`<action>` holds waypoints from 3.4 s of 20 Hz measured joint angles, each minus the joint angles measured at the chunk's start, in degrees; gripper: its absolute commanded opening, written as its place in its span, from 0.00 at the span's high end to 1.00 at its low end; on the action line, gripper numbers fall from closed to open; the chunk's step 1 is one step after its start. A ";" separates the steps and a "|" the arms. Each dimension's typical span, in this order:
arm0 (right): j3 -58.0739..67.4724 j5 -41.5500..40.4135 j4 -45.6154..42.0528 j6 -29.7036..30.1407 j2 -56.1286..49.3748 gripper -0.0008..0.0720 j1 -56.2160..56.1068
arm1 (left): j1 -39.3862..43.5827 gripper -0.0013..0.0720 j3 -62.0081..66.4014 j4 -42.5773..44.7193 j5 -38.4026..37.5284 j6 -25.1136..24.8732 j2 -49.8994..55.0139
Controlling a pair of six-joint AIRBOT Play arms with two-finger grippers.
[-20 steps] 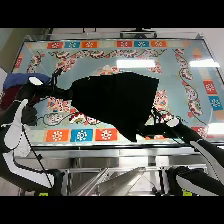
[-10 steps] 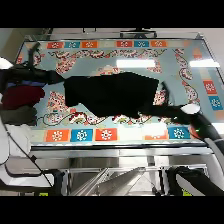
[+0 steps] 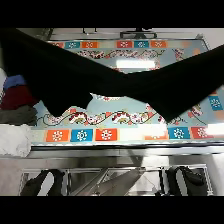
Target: Fold the shirts.
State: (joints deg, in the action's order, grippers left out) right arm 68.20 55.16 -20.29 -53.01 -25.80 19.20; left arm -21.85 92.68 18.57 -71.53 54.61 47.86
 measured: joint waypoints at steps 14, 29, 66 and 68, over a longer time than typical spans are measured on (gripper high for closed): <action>-15.02 -7.74 1.97 10.58 -32.94 0.96 -7.26 | 14.93 0.97 2.32 13.14 6.14 -3.67 38.69; -11.76 2.38 -4.98 5.97 -52.30 0.96 7.17 | 1.77 0.58 10.91 40.15 -9.77 8.81 58.77; -31.89 10.25 -17.03 -4.00 -39.04 0.96 9.31 | 7.13 0.98 -7.91 48.96 -7.45 -4.59 57.77; -31.91 10.27 -17.18 -4.04 -39.04 0.96 9.31 | 7.26 0.95 -6.60 49.37 -7.19 -4.57 57.79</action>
State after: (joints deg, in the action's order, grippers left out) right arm 36.29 65.43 -37.47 -57.06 -64.84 28.51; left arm -14.59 86.08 67.94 -78.72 50.04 105.65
